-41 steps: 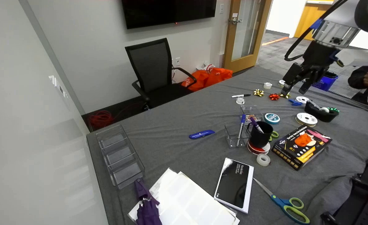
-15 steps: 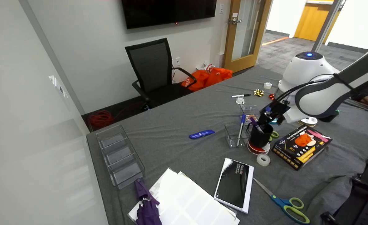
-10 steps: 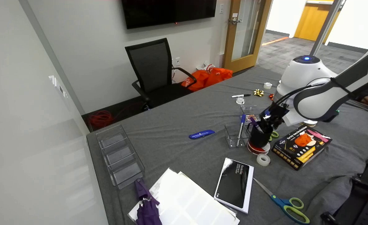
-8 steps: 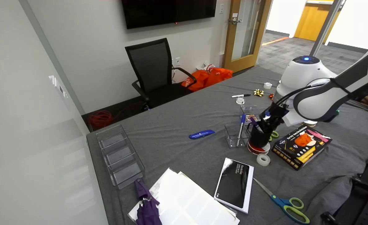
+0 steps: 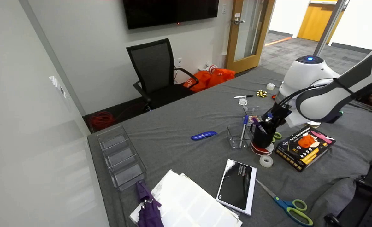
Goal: Move the black mug to the left.
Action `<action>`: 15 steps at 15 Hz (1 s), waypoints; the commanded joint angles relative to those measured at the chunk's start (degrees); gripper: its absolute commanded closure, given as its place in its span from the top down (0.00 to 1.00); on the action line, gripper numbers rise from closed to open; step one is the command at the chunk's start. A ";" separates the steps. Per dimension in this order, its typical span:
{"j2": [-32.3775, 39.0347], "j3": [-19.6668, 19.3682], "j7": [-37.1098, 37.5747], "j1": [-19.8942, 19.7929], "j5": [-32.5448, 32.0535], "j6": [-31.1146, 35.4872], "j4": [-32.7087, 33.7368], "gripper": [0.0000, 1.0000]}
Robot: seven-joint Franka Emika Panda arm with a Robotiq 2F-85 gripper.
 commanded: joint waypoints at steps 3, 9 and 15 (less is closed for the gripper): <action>-3.47 3.74 -9.27 -3.22 8.66 0.41 -2.40 0.02; -7.80 4.57 -14.43 -4.31 12.83 -2.48 -3.77 0.02; -11.73 3.89 -12.86 -3.61 9.89 -2.42 -7.18 0.02</action>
